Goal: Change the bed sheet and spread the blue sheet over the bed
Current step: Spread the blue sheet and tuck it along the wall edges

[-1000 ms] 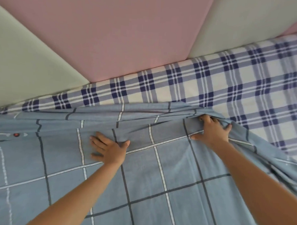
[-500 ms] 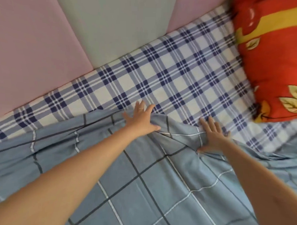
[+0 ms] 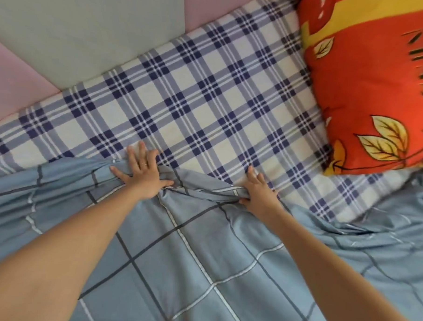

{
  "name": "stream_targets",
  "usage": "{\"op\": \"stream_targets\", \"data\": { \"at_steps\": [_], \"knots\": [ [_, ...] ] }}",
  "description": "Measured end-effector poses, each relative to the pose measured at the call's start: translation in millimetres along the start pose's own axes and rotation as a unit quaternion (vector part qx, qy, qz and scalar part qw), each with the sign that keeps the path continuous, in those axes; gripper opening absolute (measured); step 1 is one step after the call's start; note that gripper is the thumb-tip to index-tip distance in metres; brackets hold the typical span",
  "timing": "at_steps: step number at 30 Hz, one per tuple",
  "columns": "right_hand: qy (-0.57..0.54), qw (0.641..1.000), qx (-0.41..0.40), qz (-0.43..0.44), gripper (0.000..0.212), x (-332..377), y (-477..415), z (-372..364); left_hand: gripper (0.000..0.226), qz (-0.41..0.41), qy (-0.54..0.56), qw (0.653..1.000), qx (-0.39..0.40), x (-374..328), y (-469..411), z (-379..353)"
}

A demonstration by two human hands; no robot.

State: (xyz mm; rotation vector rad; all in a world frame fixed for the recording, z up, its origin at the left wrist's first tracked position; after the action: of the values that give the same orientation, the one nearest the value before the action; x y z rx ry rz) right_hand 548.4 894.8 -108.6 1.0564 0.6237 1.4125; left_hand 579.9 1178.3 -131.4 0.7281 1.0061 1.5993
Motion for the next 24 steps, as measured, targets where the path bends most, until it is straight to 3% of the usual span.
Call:
{"op": "stream_targets", "data": {
  "at_steps": [2, 5, 8, 10, 13, 16, 18, 21, 24],
  "knots": [
    [0.039, 0.999, 0.008, 0.008, 0.048, 0.6, 9.5, -3.6, 0.086, 0.003, -0.029, 0.998, -0.047, -5.1, 10.2, -4.8],
    [0.105, 0.994, 0.007, -0.009, 0.058, -8.3, 33.4, -8.2, 0.044, -0.065, -0.052, 0.977, -0.198, -16.1, 42.5, -7.7],
    [0.142, 0.983, 0.061, -0.096, 0.043, -38.0, 58.8, -26.3, 0.032, -0.154, -0.142, 0.953, -0.216, -20.2, 67.5, -0.1],
    [0.112, 0.982, -0.021, -0.148, 0.030, -54.3, 70.2, -4.2, 0.027, -0.194, -0.154, 0.944, -0.219, -23.9, 70.3, 28.7],
    [0.080, 0.962, -0.163, -0.202, 0.019, -61.5, 75.0, 59.2, 0.024, -0.180, -0.161, 0.938, -0.247, -27.7, 59.0, 76.0],
    [0.092, 0.944, -0.207, -0.241, 0.022, -54.8, 61.8, 117.4, 0.025, -0.163, -0.108, 0.954, -0.228, -23.0, 32.4, 102.8],
    [0.041, 0.941, -0.226, -0.248, 0.027, -50.6, 52.1, 141.4, 0.022, -0.161, -0.058, 0.957, -0.233, -16.1, 21.5, 113.3],
    [-0.088, 0.929, -0.280, -0.226, 0.025, -48.9, 52.3, 146.8, 0.023, -0.188, 0.003, 0.940, -0.284, -10.7, 28.2, 116.2],
    [-0.133, 0.883, -0.425, -0.148, 0.028, -44.7, 84.6, 105.9, 0.032, -0.277, -0.012, 0.902, -0.330, -4.1, 62.2, 90.9]
  ]
}}
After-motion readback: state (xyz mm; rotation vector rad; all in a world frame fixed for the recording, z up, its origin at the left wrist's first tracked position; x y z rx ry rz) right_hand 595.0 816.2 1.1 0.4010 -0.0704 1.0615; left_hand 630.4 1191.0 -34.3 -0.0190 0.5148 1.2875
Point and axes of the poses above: each hand's wrist, its own y-axis away from the middle knuckle, its own z-axis out of the back of the hand, x = y × z, the point moved 6 cm from there along -y, towards the middle knuckle, and after that the axes turned 15 degrees about x, right-handed, at the moved point
